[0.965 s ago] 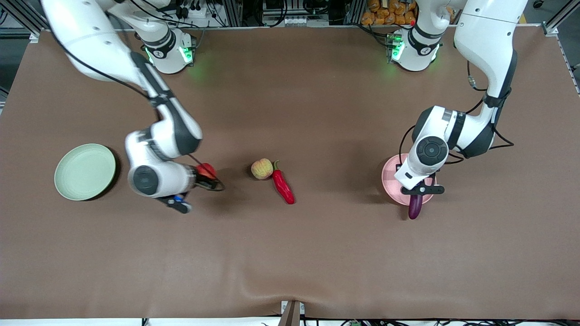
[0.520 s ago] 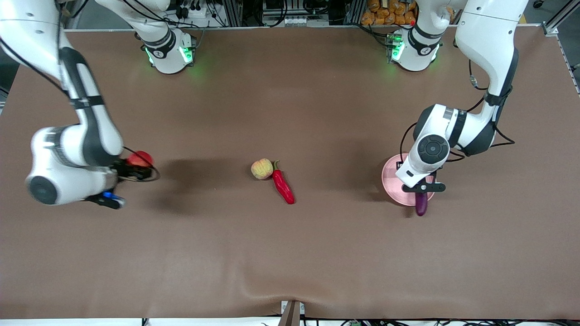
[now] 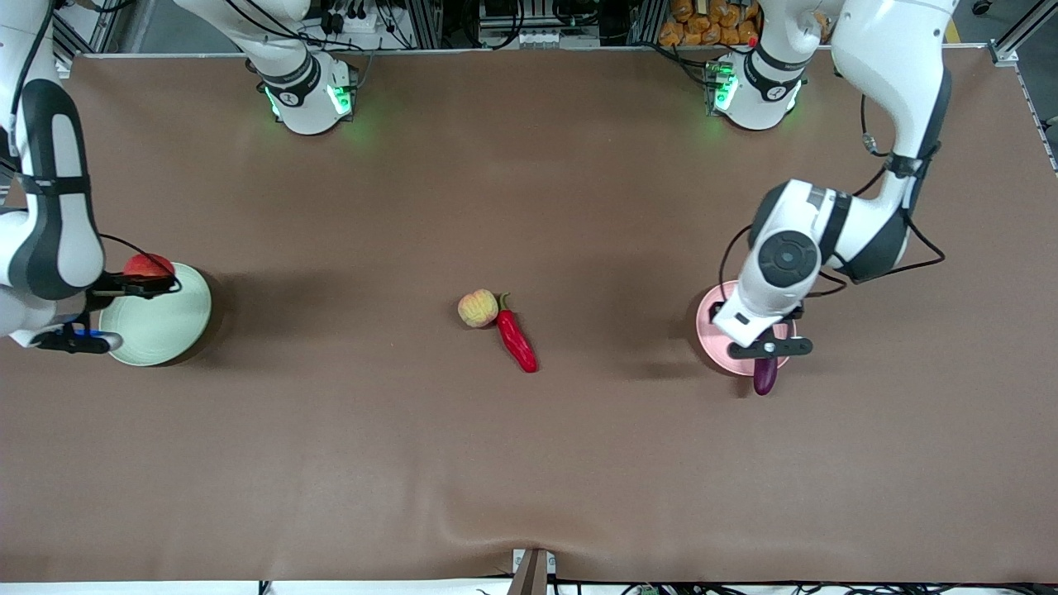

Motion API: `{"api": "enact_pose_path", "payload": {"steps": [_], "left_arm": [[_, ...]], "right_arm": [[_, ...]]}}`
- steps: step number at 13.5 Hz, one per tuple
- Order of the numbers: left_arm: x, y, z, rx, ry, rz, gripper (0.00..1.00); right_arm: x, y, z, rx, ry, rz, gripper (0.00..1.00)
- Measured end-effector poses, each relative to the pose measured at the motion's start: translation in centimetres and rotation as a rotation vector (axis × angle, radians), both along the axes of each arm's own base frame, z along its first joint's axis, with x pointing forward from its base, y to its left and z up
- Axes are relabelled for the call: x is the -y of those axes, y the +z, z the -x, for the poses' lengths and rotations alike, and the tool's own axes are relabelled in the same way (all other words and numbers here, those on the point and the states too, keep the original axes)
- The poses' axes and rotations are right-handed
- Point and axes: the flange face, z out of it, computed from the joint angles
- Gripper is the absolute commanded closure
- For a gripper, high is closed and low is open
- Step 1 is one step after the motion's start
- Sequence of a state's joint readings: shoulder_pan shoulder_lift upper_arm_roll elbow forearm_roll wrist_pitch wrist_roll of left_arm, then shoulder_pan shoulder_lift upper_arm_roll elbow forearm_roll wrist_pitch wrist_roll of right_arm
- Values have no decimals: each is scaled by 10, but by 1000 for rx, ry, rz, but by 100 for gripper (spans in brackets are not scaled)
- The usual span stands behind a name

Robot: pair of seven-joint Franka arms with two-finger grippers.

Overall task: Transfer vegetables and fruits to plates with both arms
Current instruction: 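Lower the eggplant onto the pink plate while the right gripper carries pomegranate, then grasp the red chili with the left gripper while the right gripper releases pomegranate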

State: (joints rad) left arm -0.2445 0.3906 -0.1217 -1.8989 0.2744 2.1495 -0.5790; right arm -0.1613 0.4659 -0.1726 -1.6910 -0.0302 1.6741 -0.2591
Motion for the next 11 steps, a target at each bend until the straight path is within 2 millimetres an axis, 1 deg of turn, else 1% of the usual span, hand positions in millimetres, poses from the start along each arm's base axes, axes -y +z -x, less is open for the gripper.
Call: {"api": "enact_pose_path", "payload": {"steps": [1, 2, 3, 4, 5, 6, 7, 8, 10, 11], "left_arm": [[28, 13, 3, 16, 45, 16, 0], [58, 24, 7, 29, 97, 47, 0], [88, 31, 12, 36, 151, 84, 0], [117, 34, 17, 39, 206, 118, 0], [147, 34, 21, 44, 265, 145, 0], [176, 31, 24, 48, 326, 166, 0], [202, 25, 27, 53, 386, 179, 0], [227, 18, 29, 59, 444, 193, 0], [271, 3, 31, 87, 545, 245, 0], [289, -6, 33, 109, 595, 289, 0]], "right_arm": [[14, -12, 1, 23, 25, -4, 100], [31, -28, 3, 45, 56, -10, 98], [50, -48, 6, 64, 89, -19, 80], [68, -67, 10, 74, 108, -26, 11], [80, -81, 15, 70, 111, -33, 0], [85, -89, 20, 56, 109, -42, 0], [83, -90, 22, 37, 108, -55, 0], [76, -85, 21, 12, 106, -77, 0], [59, -58, 13, -32, 92, -135, 0], [50, -43, 9, -40, 84, -166, 0]]}}
